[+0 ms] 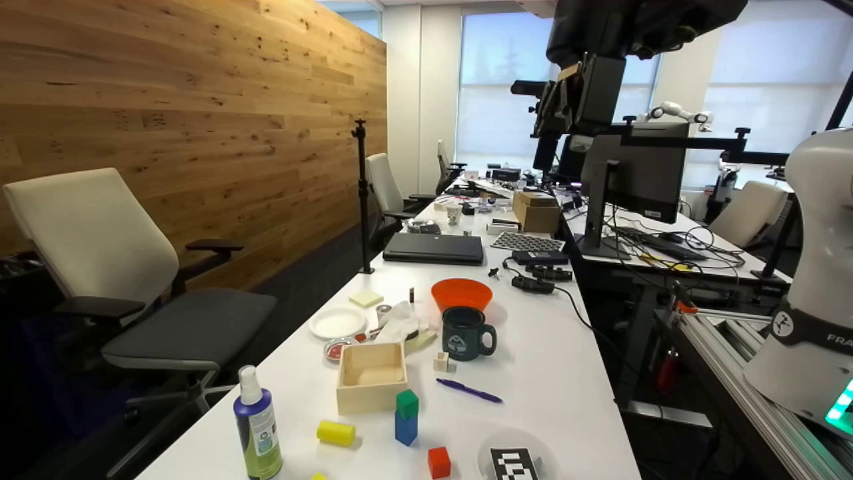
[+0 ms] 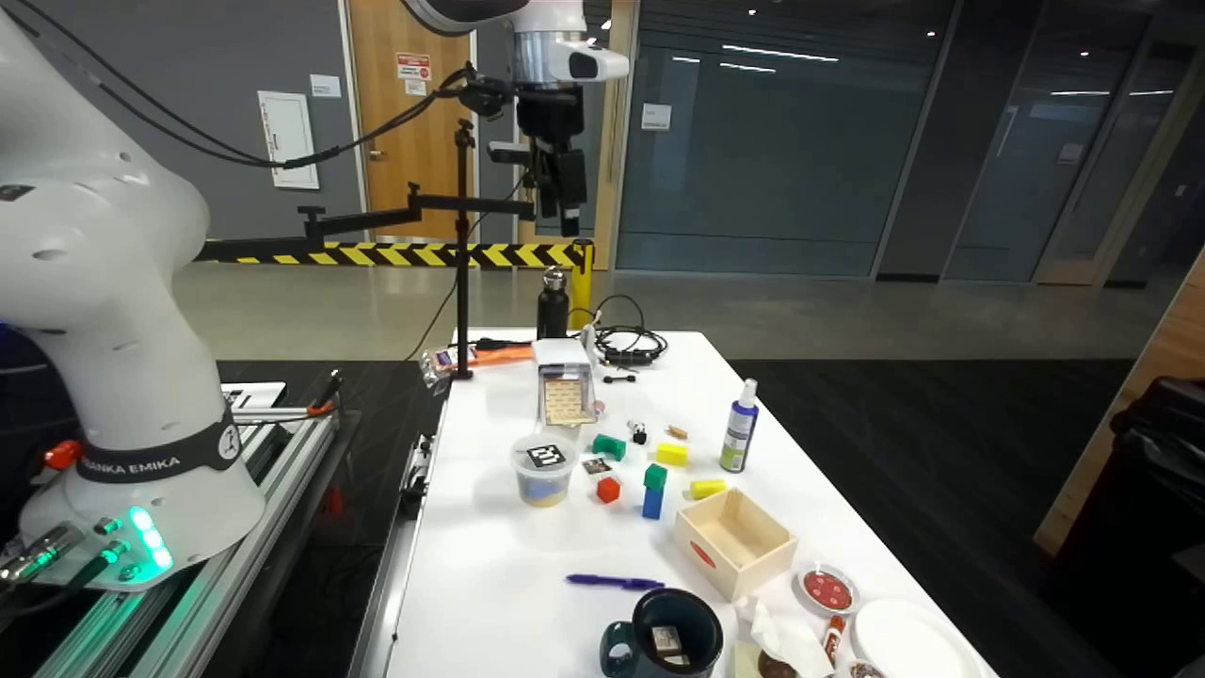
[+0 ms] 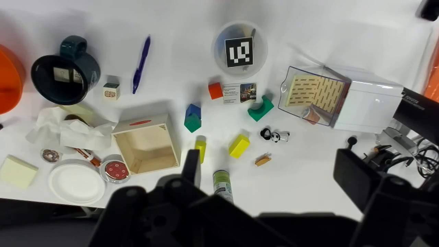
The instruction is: Put the blue bottle inside the small crate, then place the clear lid on the table
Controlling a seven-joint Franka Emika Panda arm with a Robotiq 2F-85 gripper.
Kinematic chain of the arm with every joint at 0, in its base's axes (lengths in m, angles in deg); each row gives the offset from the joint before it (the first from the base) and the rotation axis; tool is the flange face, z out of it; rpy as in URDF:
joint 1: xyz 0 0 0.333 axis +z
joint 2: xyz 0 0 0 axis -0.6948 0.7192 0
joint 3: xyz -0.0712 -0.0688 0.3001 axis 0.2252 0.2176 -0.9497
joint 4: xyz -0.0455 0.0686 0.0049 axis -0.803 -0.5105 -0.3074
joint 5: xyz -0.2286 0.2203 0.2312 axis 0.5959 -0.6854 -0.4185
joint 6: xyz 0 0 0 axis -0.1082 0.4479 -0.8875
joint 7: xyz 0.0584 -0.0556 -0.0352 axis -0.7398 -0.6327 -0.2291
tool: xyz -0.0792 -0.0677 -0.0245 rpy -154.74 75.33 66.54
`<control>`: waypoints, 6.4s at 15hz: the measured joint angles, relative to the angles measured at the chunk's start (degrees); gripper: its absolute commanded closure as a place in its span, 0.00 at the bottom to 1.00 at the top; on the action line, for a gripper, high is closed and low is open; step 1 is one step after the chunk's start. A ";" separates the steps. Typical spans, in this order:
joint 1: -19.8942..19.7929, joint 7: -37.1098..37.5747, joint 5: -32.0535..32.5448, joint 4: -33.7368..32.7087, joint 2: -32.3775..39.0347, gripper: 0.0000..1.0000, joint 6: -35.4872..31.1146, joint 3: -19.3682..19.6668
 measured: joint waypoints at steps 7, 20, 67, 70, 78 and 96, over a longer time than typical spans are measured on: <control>0.00 0.00 0.00 0.00 0.00 0.00 0.00 0.00; -2.78 -0.93 5.27 -8.08 9.10 0.00 -8.70 0.24; 1.98 -15.13 9.85 -75.34 73.94 0.00 10.14 0.44; 1.63 -15.18 9.79 -77.39 77.49 0.00 10.68 0.43; 1.97 -18.67 9.72 -88.31 87.92 0.00 16.47 -0.82; 3.01 -19.95 9.78 -105.84 100.88 0.00 23.58 1.48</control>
